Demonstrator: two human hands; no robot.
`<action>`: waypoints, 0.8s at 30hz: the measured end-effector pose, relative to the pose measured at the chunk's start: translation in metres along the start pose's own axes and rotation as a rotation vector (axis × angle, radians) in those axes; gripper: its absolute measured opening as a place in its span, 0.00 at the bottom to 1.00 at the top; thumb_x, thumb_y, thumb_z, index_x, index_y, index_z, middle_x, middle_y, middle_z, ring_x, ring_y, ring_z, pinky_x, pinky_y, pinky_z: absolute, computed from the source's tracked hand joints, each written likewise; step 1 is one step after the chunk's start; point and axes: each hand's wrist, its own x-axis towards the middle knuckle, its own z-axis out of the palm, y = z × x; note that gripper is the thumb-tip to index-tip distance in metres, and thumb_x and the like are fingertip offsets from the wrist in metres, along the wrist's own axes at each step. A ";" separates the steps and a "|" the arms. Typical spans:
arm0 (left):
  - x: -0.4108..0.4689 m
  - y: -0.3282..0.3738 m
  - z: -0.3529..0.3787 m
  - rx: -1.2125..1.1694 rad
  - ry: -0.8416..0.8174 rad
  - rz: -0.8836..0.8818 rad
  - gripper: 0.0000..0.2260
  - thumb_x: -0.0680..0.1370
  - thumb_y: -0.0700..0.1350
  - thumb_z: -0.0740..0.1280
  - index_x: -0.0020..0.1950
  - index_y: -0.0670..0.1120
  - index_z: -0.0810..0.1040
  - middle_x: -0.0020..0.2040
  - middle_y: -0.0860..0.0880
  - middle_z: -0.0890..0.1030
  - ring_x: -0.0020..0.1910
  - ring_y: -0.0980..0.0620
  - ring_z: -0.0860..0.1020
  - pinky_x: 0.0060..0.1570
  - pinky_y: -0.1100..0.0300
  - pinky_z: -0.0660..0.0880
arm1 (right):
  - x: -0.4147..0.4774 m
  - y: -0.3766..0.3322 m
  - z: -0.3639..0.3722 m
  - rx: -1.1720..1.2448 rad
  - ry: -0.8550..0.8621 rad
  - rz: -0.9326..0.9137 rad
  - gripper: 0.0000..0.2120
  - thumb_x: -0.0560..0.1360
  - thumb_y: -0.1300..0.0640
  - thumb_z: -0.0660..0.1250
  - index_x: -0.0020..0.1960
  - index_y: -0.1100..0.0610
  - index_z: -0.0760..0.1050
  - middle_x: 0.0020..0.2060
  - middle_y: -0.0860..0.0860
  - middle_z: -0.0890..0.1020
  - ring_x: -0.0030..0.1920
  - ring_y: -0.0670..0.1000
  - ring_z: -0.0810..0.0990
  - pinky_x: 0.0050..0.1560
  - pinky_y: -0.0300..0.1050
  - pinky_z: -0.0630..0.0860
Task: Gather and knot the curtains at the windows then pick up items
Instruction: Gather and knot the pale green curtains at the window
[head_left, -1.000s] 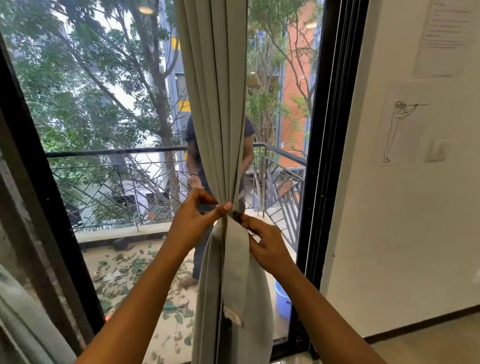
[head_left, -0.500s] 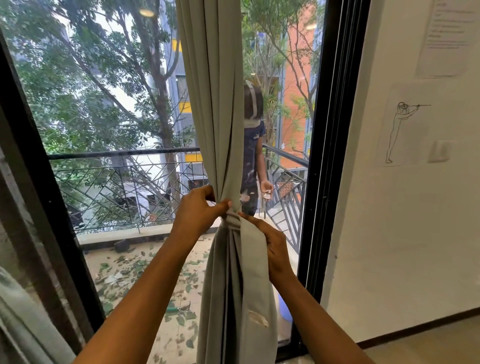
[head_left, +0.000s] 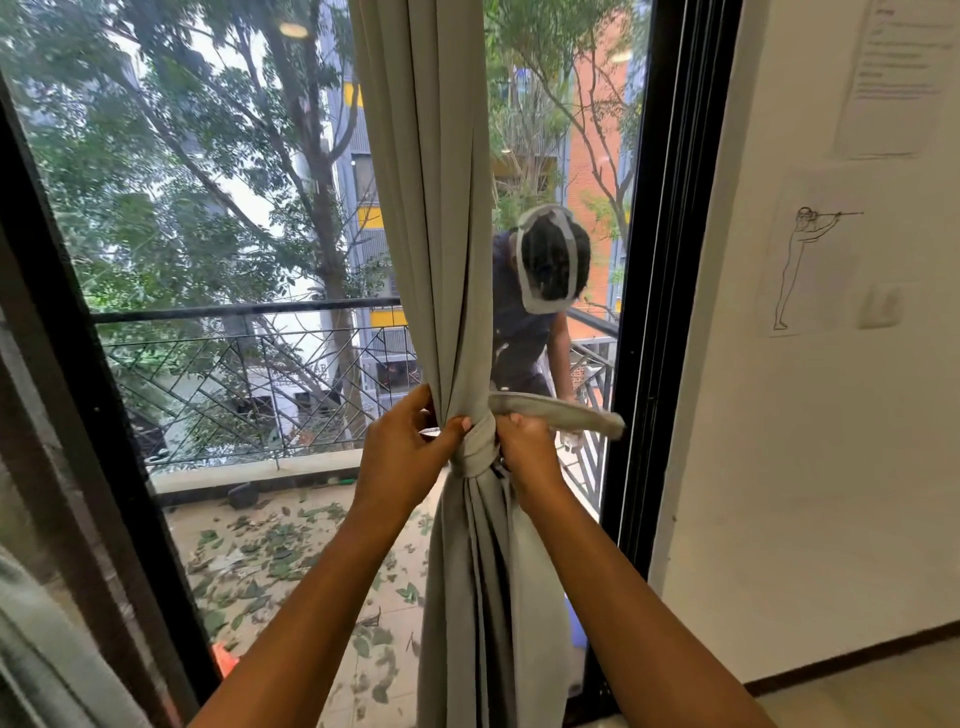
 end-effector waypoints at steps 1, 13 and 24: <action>-0.001 -0.001 -0.001 -0.025 0.007 -0.011 0.12 0.74 0.43 0.72 0.57 0.47 0.79 0.51 0.52 0.84 0.46 0.58 0.83 0.45 0.61 0.80 | 0.002 -0.003 0.000 -0.082 0.014 -0.032 0.15 0.74 0.57 0.66 0.31 0.53 0.66 0.27 0.51 0.71 0.29 0.49 0.69 0.33 0.44 0.69; 0.006 0.001 -0.018 0.331 0.031 0.019 0.17 0.71 0.56 0.72 0.30 0.50 0.72 0.27 0.54 0.75 0.28 0.58 0.73 0.29 0.62 0.65 | -0.012 -0.034 -0.024 0.028 -0.614 -0.067 0.14 0.77 0.67 0.60 0.58 0.53 0.73 0.54 0.51 0.80 0.57 0.50 0.78 0.59 0.43 0.75; 0.046 -0.032 -0.048 -0.339 -0.343 -0.107 0.04 0.80 0.41 0.63 0.51 0.49 0.76 0.56 0.56 0.80 0.57 0.60 0.77 0.64 0.56 0.70 | -0.001 -0.023 -0.010 -0.058 -0.473 -0.163 0.24 0.68 0.64 0.74 0.59 0.52 0.69 0.50 0.47 0.80 0.49 0.45 0.80 0.47 0.36 0.77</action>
